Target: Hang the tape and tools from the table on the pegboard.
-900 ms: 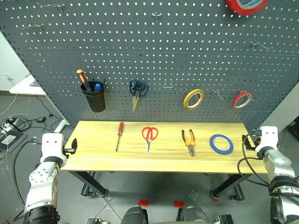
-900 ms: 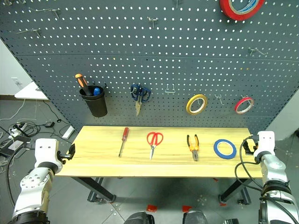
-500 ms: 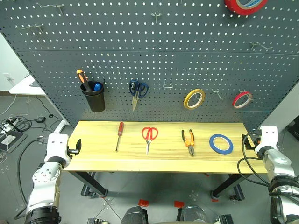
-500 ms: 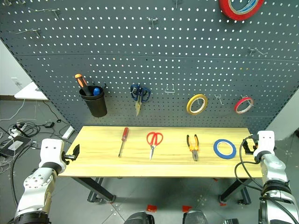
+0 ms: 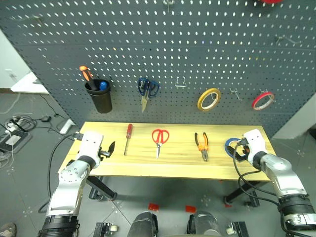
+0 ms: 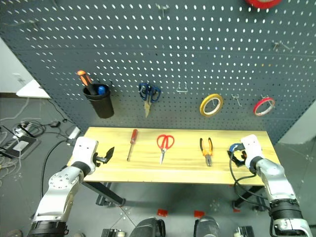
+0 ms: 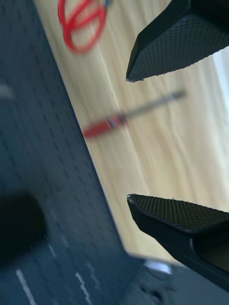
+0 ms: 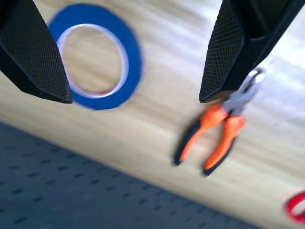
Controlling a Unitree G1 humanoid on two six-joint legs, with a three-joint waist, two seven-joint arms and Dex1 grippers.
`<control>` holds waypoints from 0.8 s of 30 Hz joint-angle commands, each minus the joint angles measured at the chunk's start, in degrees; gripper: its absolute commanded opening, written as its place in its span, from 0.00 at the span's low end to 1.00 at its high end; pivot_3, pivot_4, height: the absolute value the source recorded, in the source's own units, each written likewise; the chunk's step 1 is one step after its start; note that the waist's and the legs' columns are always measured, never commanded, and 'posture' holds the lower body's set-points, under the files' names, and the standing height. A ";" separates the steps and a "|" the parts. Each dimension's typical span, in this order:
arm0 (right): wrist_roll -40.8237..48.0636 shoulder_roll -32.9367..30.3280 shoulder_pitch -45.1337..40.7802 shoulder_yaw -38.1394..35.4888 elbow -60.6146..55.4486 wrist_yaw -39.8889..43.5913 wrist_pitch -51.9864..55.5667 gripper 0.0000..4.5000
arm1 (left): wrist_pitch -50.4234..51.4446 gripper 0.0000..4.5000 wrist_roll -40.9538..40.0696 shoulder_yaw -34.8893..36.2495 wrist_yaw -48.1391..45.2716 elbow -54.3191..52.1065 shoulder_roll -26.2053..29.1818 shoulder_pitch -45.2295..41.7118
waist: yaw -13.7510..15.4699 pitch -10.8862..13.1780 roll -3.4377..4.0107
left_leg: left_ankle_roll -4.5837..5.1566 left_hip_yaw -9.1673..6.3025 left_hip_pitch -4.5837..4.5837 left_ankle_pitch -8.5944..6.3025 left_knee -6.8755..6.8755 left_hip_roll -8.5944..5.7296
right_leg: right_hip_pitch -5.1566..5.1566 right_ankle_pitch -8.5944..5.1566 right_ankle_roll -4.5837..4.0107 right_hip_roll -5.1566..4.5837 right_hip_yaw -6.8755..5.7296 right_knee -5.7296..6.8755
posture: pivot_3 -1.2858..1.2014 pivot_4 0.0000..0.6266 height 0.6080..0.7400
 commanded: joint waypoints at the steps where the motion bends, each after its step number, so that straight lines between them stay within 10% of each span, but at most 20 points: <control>1: -0.60 -1.11 -2.61 1.43 -3.34 0.90 5.95 1.00 | 0.77 0.88 -2.35 -5.33 -8.00 -3.26 0.30 -4.99 | -0.01 0.98 -0.08 | 0.26 0.10 -0.16 0.16 -0.01 0.00 | -0.02 0.01 0.00 0.01 0.04 0.04 | 0.41 0.34 1.00; 20: -9.69 0.75 -31.36 9.18 40.75 1.81 7.54 1.00 | -4.32 0.88 -1.46 -23.76 -28.66 -1.81 -2.26 -19.22 | -0.32 8.77 -0.89 | 0.58 1.44 -0.62 0.03 0.01 0.07 | -0.94 0.18 -0.10 0.01 1.17 0.01 | 0.41 0.52 1.00; 24: -11.62 1.27 -33.59 10.82 46.28 3.12 6.28 0.80 | -4.51 0.89 -1.68 -23.94 -29.04 -2.83 -3.00 -18.71 | -0.30 8.84 -1.00 | 0.59 1.50 -0.61 0.03 0.06 0.10 | -0.94 0.21 -0.06 0.00 1.19 0.05 | 0.41 0.51 1.00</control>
